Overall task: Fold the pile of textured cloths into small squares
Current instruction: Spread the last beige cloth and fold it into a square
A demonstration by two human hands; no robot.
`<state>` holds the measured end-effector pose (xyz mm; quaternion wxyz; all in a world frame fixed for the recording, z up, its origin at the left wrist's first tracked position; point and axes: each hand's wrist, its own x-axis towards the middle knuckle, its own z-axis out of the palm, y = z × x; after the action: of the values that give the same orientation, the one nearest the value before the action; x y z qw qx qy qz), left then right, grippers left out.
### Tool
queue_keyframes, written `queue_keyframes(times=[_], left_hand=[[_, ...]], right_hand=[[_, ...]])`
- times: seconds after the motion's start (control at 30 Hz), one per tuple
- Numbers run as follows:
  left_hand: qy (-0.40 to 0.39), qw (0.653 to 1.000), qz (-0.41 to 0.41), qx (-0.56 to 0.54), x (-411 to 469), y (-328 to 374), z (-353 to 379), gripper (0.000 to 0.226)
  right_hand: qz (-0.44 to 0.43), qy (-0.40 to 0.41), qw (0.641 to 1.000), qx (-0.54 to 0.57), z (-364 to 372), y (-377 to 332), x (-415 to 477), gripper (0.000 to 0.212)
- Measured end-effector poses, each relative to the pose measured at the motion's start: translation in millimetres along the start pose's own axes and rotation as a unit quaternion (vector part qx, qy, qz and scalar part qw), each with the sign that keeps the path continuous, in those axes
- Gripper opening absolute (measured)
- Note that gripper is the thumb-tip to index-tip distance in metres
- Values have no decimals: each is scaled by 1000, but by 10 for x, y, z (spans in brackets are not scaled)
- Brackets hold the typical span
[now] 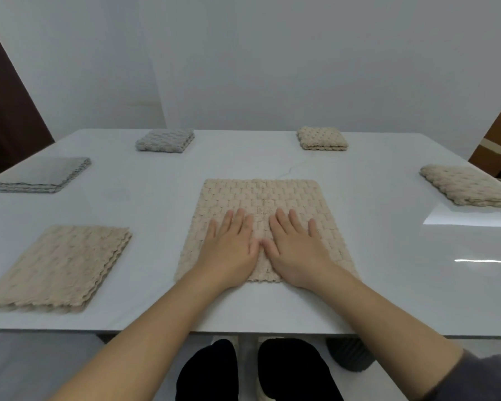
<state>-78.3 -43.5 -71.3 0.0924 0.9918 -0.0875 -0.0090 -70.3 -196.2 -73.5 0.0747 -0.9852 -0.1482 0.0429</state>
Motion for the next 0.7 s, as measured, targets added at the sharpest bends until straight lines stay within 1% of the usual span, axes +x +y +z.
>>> queue_keyframes(times=[0.27,0.37,0.43,0.53,0.63,0.7], left_hand=[[-35,996,-76,27,-265,-511,-104,60],[-29,993,-102,51,-352,-538,-145,61],[-5,995,-96,39,-342,-394,-167,61],[27,998,-53,-2,-198,-2,-141,61],[9,999,-40,-9,-77,257,-8,62],[-7,999,-43,-4,-71,239,76,62]], right_hand=[[51,-12,999,-16,-92,496,-277,63],[71,-12,997,-18,-129,560,-343,63],[65,4,998,-9,-167,464,-343,63],[28,24,999,3,-174,191,-252,61],[28,6,1000,4,-77,60,-168,61],[37,-3,999,5,-20,109,-169,62]])
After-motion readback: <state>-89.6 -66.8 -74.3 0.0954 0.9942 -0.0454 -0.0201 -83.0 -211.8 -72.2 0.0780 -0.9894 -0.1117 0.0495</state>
